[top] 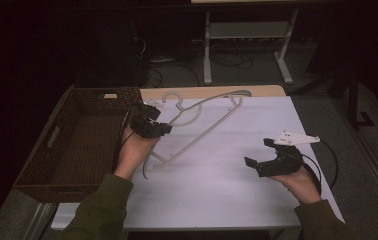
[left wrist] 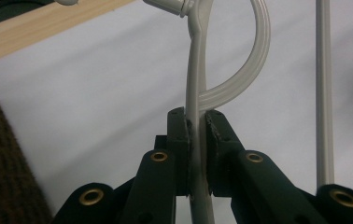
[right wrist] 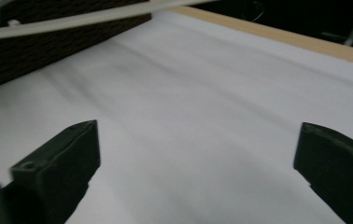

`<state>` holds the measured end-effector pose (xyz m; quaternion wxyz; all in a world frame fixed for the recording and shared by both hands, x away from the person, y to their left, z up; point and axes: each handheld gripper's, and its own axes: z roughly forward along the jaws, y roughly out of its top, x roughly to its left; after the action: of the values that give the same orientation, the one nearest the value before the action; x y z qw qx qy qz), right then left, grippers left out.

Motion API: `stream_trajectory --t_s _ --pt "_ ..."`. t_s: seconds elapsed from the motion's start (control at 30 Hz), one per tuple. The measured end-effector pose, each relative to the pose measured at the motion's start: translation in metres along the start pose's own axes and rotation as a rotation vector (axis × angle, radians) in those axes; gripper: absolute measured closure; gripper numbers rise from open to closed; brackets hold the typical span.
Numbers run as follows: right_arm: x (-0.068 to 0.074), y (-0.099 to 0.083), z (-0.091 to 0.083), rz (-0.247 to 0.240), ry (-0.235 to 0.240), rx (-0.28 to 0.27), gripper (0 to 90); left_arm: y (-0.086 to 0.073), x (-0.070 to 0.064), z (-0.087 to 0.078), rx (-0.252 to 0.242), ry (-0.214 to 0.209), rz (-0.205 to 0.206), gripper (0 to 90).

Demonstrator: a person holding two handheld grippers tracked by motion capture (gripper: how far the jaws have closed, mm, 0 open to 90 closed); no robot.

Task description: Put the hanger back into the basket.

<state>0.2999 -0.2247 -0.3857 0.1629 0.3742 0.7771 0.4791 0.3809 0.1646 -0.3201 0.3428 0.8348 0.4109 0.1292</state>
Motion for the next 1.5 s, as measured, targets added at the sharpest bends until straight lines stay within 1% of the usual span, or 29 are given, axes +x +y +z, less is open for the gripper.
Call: stream_trajectory --t_s 0.03,0.07,0.1,0.13,0.17,0.2,0.27,0.3,0.33,0.4,0.57,0.6,0.63,0.67,0.73,0.77,0.87,0.93,0.97,1.03,1.1,1.13,1.17,1.23,1.3,1.4,1.5 --pt "0.001 -0.001 -0.003 0.000 -0.013 -0.012 0.0 0.001 0.002 -0.005 -0.003 0.001 -0.003 82.2" --pt "0.002 -0.003 -0.005 0.011 -0.015 -0.021 0.0 0.003 0.004 -0.009 -0.002 0.007 -0.001 82.2" --pt "0.003 -0.004 -0.007 0.015 -0.014 -0.026 0.0 0.004 0.006 -0.014 -0.001 0.013 0.003 82.2" --pt "0.004 -0.006 -0.008 0.009 -0.015 -0.035 0.0 0.004 0.006 -0.014 -0.001 0.013 0.003 82.2" --pt "0.005 -0.008 -0.010 0.007 -0.014 -0.038 0.0 0.005 0.011 -0.023 -0.008 0.019 -0.008 82.2" --pt "0.006 -0.008 -0.011 0.010 -0.016 -0.044 0.0 0.005 0.014 -0.029 -0.006 0.022 -0.004 82.2" --pt "0.008 -0.011 -0.014 0.010 -0.010 -0.055 0.0 0.005 0.019 -0.038 -0.009 0.029 -0.009 82.2" --pt "0.008 -0.011 -0.014 0.010 -0.010 -0.055 0.0 0.005 0.019 -0.038 -0.009 0.029 -0.009 82.2" --pt "0.010 -0.013 -0.016 0.011 -0.001 -0.062 0.0 0.004 0.025 -0.048 -0.015 0.045 -0.017 82.2" --pt "0.012 -0.015 -0.017 0.010 0.003 -0.069 0.0 0.003 0.031 -0.056 -0.011 0.056 -0.014 82.2" --pt "0.019 -0.020 -0.019 -0.006 0.009 -0.063 0.0 -0.002 0.048 -0.075 -0.021 0.077 -0.032 82.2" --pt "0.019 -0.020 -0.019 -0.006 0.009 -0.063 0.0 -0.002 0.048 -0.075 -0.021 0.077 -0.032 82.2" --pt "0.020 -0.021 -0.019 -0.007 0.011 -0.061 0.0 -0.005 0.056 -0.084 -0.022 0.087 -0.037 82.2" --pt "0.020 -0.022 -0.020 -0.010 0.010 -0.057 0.0 -0.007 0.058 -0.086 -0.028 0.093 -0.045 82.2" --pt "0.020 -0.022 -0.020 -0.006 0.009 -0.057 0.0 -0.010 0.066 -0.095 -0.023 0.105 -0.046 82.2" --pt "0.020 -0.022 -0.020 -0.003 0.008 -0.061 0.0 -0.013 0.069 -0.098 -0.031 0.109 -0.055 82.2" --pt "0.019 -0.023 -0.020 0.010 0.011 -0.064 0.0 -0.021 0.083 -0.111 -0.031 0.131 -0.060 82.2" --pt "0.019 -0.023 -0.020 0.003 0.009 -0.060 0.0 -0.026 0.092 -0.118 -0.033 0.143 -0.069 82.2" --pt "0.019 -0.023 -0.020 0.007 0.008 -0.063 0.0 -0.029 0.097 -0.122 -0.032 0.156 -0.065 82.2" --pt "0.018 -0.023 -0.020 0.002 0.005 -0.061 0.0 -0.036 0.106 -0.129 -0.031 0.173 -0.075 82.2" --pt "0.018 -0.023 -0.020 0.000 0.002 -0.060 0.0 -0.041 0.114 -0.135 -0.032 0.180 -0.084 82.2" --pt "0.018 -0.023 -0.020 0.000 0.002 -0.060 0.0 -0.041 0.114 -0.135 -0.032 0.180 -0.084 82.2" --pt "0.017 -0.023 -0.020 0.000 0.003 -0.058 0.0 -0.049 0.123 -0.141 -0.029 0.193 -0.094 82.2" --pt "0.017 -0.024 -0.020 0.006 0.005 -0.056 0.0 -0.056 0.132 -0.147 -0.027 0.212 -0.097 82.2" --pt "0.017 -0.023 -0.020 0.002 0.006 -0.060 0.0 -0.064 0.142 -0.153 -0.029 0.223 -0.113 82.2" --pt "0.017 -0.023 -0.020 0.001 0.002 -0.063 0.0 -0.072 0.153 -0.160 -0.028 0.236 -0.121 82.2" --pt "0.016 -0.023 -0.020 0.004 0.000 -0.063 0.0 -0.082 0.163 -0.167 -0.021 0.259 -0.129 82.2"
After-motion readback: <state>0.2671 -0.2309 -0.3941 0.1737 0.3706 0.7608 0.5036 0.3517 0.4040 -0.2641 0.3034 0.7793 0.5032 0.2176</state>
